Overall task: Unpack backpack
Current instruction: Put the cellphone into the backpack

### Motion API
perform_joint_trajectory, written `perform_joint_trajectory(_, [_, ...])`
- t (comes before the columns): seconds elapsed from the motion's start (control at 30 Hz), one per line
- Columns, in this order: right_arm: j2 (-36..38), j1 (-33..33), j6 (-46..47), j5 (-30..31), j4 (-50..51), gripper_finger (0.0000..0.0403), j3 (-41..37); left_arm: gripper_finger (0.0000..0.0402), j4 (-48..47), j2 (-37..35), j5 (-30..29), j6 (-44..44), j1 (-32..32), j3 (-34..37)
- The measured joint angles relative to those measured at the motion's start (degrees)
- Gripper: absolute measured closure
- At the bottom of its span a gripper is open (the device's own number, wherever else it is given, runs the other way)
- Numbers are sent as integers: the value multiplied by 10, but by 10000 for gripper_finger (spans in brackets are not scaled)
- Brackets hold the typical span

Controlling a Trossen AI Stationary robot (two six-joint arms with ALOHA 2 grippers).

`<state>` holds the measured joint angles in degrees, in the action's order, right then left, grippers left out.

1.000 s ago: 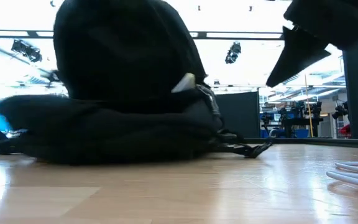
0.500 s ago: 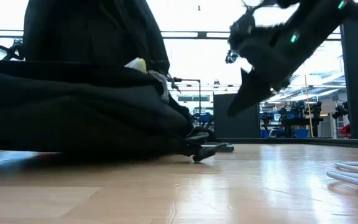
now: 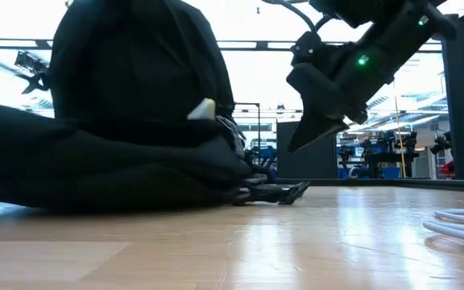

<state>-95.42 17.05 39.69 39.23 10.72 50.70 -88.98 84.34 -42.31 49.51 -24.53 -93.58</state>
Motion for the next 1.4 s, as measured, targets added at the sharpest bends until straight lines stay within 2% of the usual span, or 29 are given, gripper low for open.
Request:
perform_joint_trajectory(0.07, [0, -3, 10, 20, -10, 371, 0, 401, 15, 9, 11, -24, 7, 0])
perform_joint_trajectory(0.23, [-2, -15, -10, 19, -49, 318, 0, 401, 20, 16, 30, -59, 21, 0])
perform_joint_trajectory(0.53, [-63, -84, -13, 8, -124, 153, 0, 401, -10, 9, 38, -58, 39, 0])
perform_joint_trajectory(0.7, [-99, -134, -13, -54, -179, 76, 1, 401, -9, 7, 41, -74, 51, 1])
perform_joint_trajectory(0.8, [-108, -156, -14, -63, -174, 43, 8, 401, -10, 7, 41, -78, 57, 1])
perform_joint_trajectory(1.03, [-116, -183, -10, -88, -98, 16, 11, 401, -12, 8, 51, -79, 58, 1])
perform_joint_trajectory(1.23, [-116, -166, 14, -86, -21, 30, 13, 401, -11, 8, 56, -75, 58, 1])
perform_joint_trajectory(1.4, [-113, -147, -43, -99, -2, 43, 11, 401, -10, 8, 57, -74, 58, 1])
